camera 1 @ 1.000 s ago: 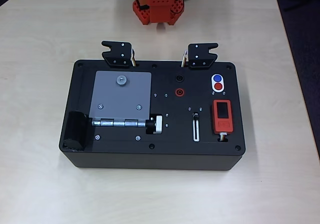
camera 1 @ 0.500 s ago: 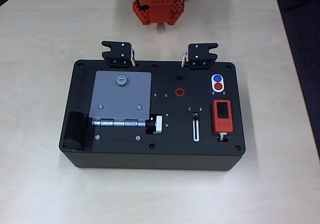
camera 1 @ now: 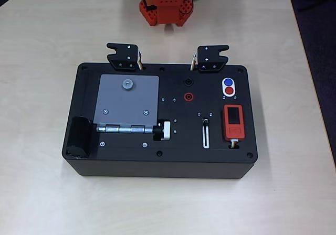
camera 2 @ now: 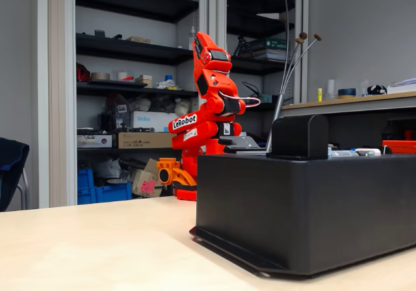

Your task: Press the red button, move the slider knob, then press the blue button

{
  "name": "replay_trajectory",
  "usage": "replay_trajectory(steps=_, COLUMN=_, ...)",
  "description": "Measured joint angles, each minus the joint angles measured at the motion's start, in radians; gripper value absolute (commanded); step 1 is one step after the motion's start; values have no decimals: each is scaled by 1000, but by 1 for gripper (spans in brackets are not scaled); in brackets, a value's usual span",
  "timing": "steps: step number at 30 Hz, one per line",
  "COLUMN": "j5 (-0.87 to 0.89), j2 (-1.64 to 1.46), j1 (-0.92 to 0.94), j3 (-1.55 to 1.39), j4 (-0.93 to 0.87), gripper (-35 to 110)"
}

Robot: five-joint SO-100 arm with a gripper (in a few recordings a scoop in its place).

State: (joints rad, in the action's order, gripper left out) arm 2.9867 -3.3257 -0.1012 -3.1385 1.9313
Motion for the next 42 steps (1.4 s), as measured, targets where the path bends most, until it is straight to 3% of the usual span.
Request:
replay_trajectory(steps=30, j5=-2, j2=0, j1=3, j3=0, j4=0, gripper=0)
replay_trajectory(steps=32, j5=-81, j2=0, j1=38, j3=0, j4=-3, gripper=0)
replay_trajectory(steps=37, j5=-265, j2=-12, j1=463, j3=0, j4=-31, gripper=0)
replay_trajectory(steps=42, j5=-305, j2=-51, j1=968, j3=2, j4=-69, gripper=0)
